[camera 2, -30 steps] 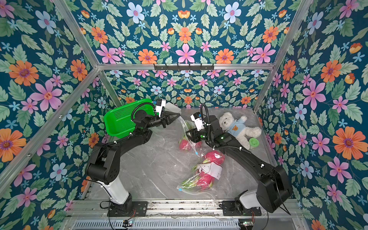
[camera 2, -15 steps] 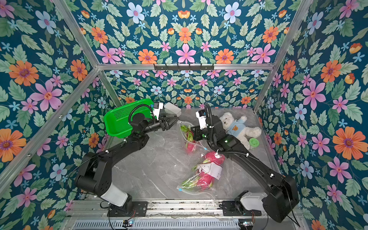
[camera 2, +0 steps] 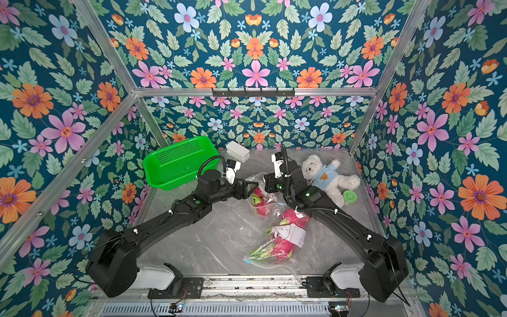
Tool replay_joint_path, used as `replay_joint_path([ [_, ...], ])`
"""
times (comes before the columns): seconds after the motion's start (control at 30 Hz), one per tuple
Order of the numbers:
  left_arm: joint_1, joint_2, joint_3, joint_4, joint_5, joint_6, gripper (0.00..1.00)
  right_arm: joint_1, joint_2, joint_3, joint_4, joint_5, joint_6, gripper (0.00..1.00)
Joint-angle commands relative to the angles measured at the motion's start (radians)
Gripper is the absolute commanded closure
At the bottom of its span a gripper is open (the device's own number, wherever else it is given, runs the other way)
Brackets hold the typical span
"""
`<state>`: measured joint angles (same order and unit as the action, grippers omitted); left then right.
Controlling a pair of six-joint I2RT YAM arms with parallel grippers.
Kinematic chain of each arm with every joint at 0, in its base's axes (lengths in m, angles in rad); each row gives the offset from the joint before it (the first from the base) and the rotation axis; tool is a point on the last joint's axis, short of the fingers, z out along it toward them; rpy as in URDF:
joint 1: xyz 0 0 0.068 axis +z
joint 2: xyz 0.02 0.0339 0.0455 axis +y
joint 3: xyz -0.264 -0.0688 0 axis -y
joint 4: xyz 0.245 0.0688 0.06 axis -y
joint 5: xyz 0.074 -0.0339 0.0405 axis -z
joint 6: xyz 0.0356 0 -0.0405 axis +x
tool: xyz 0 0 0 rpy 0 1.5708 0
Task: Open the zip-top bag and take out the dragon fruit
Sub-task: Open the zipper of the food storage bag at the center of the board.
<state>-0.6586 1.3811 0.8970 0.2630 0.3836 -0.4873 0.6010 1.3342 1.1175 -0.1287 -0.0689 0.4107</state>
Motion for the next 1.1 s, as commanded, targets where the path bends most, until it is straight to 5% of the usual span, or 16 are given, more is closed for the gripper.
replay_joint_path([
  [0.0,-0.018,-0.001,0.001,-0.045,-0.098,0.033,0.20,0.000,-0.001,0.000,0.048,0.029,0.000,1.00],
  [0.1,-0.025,0.038,0.031,-0.087,-0.102,0.074,0.34,-0.001,-0.005,0.000,0.074,-0.007,-0.010,1.00],
  [0.27,-0.026,0.083,0.058,-0.089,-0.094,0.098,0.99,-0.001,-0.029,-0.003,0.028,0.069,-0.026,1.00],
  [0.4,-0.025,0.092,0.077,-0.073,-0.056,0.095,1.00,0.000,-0.077,-0.012,-0.045,0.105,-0.053,0.98],
  [0.6,-0.027,0.094,0.113,-0.086,-0.025,0.101,1.00,0.005,-0.185,-0.036,-0.081,-0.155,-0.059,0.86],
  [0.9,-0.028,0.088,0.109,-0.102,-0.043,0.115,1.00,0.026,-0.106,-0.089,0.056,-0.405,-0.010,1.00],
  [1.07,-0.028,0.087,0.108,-0.098,-0.048,0.116,1.00,0.044,-0.052,-0.091,0.078,-0.379,-0.016,1.00],
])
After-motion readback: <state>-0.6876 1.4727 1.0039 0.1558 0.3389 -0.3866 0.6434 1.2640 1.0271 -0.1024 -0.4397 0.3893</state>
